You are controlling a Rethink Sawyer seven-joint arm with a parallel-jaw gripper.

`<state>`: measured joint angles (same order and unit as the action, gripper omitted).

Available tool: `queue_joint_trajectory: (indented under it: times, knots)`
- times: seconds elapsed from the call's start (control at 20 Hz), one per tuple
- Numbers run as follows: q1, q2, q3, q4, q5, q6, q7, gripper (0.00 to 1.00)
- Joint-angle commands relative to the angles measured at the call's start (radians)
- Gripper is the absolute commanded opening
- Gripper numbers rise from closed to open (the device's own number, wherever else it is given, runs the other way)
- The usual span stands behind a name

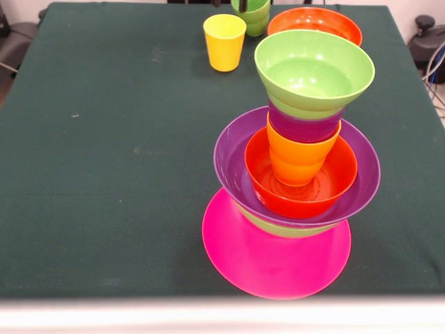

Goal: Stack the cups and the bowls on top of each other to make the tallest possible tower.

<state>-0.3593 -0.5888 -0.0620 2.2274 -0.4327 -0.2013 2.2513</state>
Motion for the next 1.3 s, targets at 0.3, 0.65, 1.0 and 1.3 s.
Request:
queue_joint_trajectory:
  times: [0.3, 0.65, 1.0, 1.3]
  knots:
    - [0.009, 0.059, 0.06, -0.038, 0.04, 0.061, 0.105, 1.0]
    - [0.005, 0.024, 0.073, -0.012, 0.04, 0.082, 0.103, 1.0]
    - [-0.015, -0.052, 0.099, 0.026, 0.046, 0.138, 0.093, 1.0]
    - [-0.042, -0.104, 0.13, 0.046, 0.05, 0.188, 0.08, 1.0]
